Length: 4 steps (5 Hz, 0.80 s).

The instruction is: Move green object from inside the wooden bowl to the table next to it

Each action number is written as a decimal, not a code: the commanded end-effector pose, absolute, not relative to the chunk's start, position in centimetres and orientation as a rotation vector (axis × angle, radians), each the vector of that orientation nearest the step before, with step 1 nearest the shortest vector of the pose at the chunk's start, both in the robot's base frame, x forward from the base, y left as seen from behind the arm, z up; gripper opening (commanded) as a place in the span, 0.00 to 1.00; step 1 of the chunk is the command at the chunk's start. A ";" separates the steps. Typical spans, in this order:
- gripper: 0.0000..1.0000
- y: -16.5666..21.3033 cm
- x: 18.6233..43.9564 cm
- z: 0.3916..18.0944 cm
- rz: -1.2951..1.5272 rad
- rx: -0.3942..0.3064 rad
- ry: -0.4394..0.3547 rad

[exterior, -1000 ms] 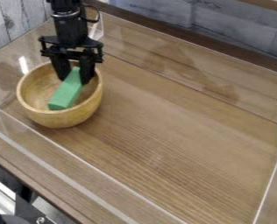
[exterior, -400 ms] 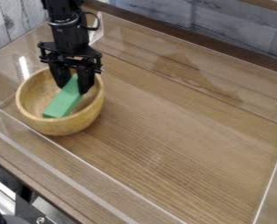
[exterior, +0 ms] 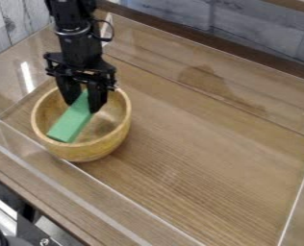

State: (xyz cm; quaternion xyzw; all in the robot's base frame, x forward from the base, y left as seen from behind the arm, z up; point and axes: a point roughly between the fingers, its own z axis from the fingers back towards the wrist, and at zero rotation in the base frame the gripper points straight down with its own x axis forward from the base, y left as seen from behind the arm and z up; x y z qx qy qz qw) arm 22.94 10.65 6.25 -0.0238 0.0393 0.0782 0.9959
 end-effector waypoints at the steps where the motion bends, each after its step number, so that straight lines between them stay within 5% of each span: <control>1: 0.00 10.2 23.5 7.9 0.126 -0.025 0.022; 4: 0.00 10.0 24.5 6.6 0.080 -0.030 0.019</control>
